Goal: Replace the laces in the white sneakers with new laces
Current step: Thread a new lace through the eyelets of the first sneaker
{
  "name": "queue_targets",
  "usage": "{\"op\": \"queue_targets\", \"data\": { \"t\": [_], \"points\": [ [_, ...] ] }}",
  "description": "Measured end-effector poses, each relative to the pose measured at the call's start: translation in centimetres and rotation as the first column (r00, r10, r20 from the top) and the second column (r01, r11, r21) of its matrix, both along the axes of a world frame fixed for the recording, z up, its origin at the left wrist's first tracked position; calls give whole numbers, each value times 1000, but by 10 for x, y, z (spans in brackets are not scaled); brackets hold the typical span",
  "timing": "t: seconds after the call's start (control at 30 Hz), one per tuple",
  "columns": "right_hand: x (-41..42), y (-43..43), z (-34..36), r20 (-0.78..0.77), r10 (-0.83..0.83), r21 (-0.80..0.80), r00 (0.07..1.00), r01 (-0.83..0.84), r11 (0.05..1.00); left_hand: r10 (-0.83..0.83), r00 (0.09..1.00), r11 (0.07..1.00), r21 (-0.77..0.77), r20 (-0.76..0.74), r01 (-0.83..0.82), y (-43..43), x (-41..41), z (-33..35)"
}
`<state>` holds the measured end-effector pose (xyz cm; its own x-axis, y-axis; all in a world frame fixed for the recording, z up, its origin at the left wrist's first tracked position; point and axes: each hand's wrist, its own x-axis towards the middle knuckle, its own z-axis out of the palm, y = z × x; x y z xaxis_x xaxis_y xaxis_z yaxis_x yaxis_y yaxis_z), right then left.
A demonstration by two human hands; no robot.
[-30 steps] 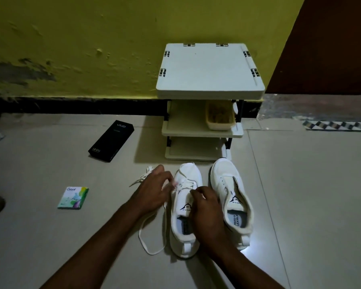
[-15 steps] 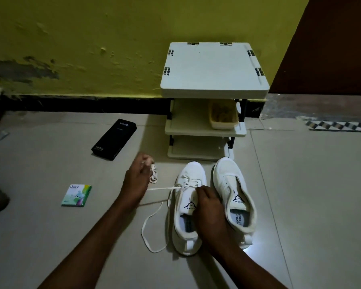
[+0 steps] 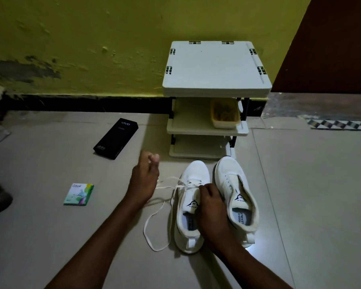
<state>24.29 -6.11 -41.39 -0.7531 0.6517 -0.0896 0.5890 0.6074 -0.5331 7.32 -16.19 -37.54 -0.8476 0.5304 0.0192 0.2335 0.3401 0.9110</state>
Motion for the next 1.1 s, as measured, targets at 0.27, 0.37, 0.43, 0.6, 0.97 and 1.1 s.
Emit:
{"op": "queue_targets", "data": {
  "t": [0.27, 0.37, 0.43, 0.6, 0.97, 1.1],
  "points": [
    [-2, 0, 1, 5, -29, 22, 1000, 28, 999, -313, 889, 830, -551, -334, 85, -4, 16, -41],
    [-2, 0, 1, 23, -26, 30, 999, 26, 999, -226, 968, 792, -599, -111, 116, -1, 20, -52],
    [-2, 0, 0, 28, -15, 42, 1000, 13, 999, -186, 983, 772, -618, 10, 152, 0, 24, -55],
    [-3, 4, 0, 33, 39, -7, 999, -38, 999, -199, 954, 839, -542, -223, 49, 10, 32, -53],
    [-4, 4, -3, -207, 54, 47, 977, -45, 998, -249, 961, 929, -310, -121, 202, 18, 17, -26],
    [-16, 4, 23, -432, 30, -130, 901, -95, 987, -154, 988, 988, 29, -9, 154, 7, 30, 17]
  ]
}}
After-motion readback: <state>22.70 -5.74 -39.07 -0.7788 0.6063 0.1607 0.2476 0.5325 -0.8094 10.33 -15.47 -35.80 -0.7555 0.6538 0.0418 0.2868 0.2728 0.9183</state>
